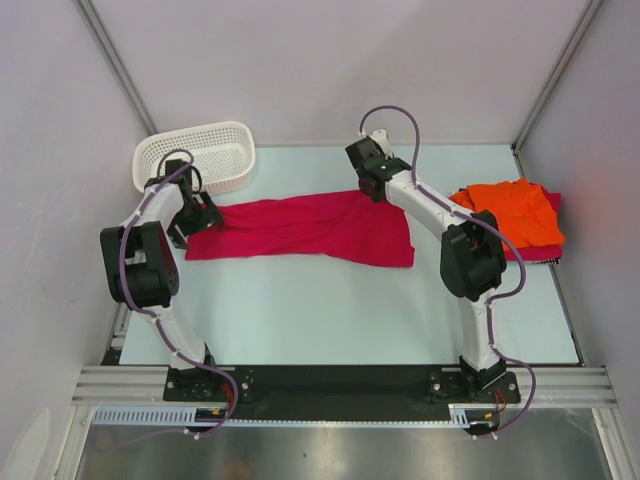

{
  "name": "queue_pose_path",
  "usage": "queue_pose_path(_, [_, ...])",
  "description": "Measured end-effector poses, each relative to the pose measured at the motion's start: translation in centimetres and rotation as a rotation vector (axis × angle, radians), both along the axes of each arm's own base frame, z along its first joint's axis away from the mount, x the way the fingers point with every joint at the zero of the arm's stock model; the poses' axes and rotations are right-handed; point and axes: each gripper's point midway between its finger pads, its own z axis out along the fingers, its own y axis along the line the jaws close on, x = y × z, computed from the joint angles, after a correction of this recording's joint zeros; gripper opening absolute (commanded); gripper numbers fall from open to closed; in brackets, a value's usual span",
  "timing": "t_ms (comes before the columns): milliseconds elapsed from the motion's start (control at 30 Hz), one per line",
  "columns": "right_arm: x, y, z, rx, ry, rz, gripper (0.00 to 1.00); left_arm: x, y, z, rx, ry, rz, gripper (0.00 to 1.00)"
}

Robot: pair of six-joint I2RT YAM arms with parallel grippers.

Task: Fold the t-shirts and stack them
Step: Fold the other side of the tshirt into a rectangle

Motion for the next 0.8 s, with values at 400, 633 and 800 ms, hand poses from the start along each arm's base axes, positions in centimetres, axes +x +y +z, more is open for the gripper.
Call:
queue_pose_path(400, [3.1, -1.1, -1.3, -0.028, -0.023, -0.008, 0.00, -0.5, 0.0, -0.7, -0.003, 0.036, 0.001, 1.00])
queue_pose_path(633, [5.9, -2.8, -5.6, -0.020, 0.034, -0.044, 0.00, -0.2, 0.1, -0.2, 0.005, 0.032, 0.001, 1.00])
queue_pose_path(800, [7.2, -4.2, -8.0, 0.013, 0.072, -0.064, 0.00, -0.1, 0.2, -0.2, 0.008, 0.035, 0.001, 1.00])
